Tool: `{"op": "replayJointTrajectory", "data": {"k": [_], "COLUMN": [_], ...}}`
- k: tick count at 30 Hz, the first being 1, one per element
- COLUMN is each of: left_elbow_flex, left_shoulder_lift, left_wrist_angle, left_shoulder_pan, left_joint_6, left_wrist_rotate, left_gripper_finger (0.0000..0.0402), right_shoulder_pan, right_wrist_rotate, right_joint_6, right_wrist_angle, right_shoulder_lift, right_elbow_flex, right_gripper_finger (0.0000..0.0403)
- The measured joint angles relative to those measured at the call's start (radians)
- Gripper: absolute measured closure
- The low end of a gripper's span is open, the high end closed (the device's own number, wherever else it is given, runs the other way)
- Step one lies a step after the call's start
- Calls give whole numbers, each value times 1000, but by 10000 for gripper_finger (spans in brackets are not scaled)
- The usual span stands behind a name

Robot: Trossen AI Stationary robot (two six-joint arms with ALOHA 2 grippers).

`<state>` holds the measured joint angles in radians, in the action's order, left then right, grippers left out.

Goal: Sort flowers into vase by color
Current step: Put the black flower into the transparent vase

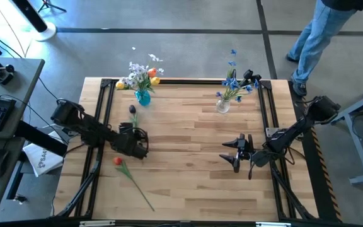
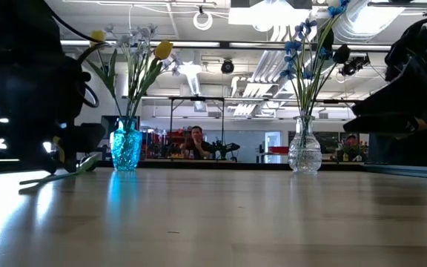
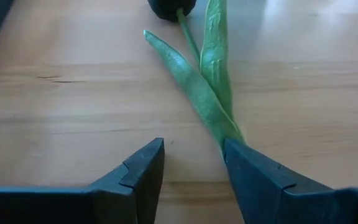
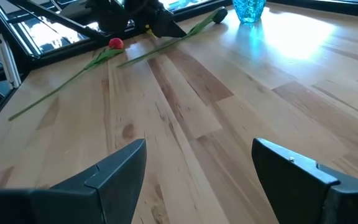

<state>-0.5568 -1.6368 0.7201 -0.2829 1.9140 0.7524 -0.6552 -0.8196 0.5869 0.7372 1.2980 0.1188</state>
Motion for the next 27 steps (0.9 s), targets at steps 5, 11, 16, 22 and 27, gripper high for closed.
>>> {"op": "replayJointTrajectory", "data": {"k": [5,11,16,22,27], "left_elbow_flex": [8,10,-29,-108,-112], "left_shoulder_lift": [-2,1,32,98,136], "left_wrist_angle": [-19,-57,-105,-92,-74], "left_shoulder_pan": [-2,-8,-71,-154,-159], "left_joint_6": [19,-38,-137,-238,-191], "left_wrist_rotate": [25,36,-19,12,75], "left_gripper_finger": [268,325,374,391,367], "right_shoulder_pan": [0,0,0,0,0], "right_wrist_rotate": [0,0,0,0,0], "right_joint_6": [0,0,0,8,9], "right_wrist_angle": [9,10,14,16,16], "right_shoulder_lift": [0,0,0,0,0], "right_elbow_flex": [0,0,0,0,0], "right_gripper_finger": [114,114,114,114,114]}}
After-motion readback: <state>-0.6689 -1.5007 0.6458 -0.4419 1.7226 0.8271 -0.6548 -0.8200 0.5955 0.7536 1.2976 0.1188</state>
